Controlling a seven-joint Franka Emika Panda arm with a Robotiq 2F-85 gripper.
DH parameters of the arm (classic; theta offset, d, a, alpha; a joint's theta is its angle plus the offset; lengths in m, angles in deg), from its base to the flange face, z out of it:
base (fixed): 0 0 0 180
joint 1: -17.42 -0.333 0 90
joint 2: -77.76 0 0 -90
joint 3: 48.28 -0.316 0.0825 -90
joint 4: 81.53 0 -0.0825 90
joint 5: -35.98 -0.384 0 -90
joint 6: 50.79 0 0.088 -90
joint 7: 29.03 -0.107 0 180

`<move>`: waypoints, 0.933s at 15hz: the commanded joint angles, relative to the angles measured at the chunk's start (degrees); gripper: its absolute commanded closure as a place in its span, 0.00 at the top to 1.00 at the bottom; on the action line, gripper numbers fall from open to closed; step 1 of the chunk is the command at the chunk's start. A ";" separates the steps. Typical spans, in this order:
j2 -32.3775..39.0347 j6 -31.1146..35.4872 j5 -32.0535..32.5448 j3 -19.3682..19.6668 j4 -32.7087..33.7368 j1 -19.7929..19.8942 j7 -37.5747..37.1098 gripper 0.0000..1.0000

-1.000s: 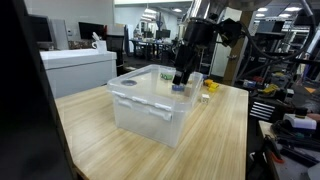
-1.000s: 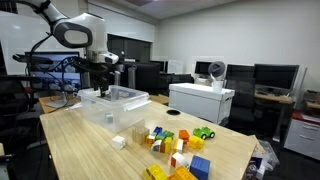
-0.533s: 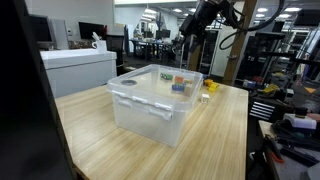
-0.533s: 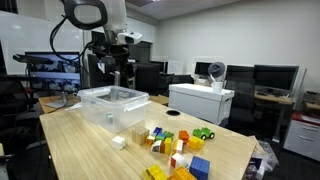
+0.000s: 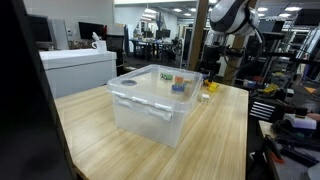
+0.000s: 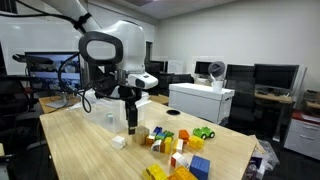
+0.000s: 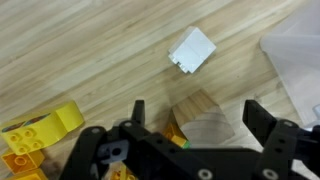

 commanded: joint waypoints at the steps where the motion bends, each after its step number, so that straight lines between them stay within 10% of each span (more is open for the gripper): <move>1: 5.78 2.85 -1.73 -2.31 2.49 -0.62 -0.71 1.00; 6: 12.92 5.02 -1.03 -4.78 9.17 -0.17 -1.28 1.00; 10: 13.59 3.31 0.83 -4.37 10.97 -0.25 -1.95 0.57; 14: 5.48 -4.96 5.06 -3.96 9.43 -1.82 -6.11 0.42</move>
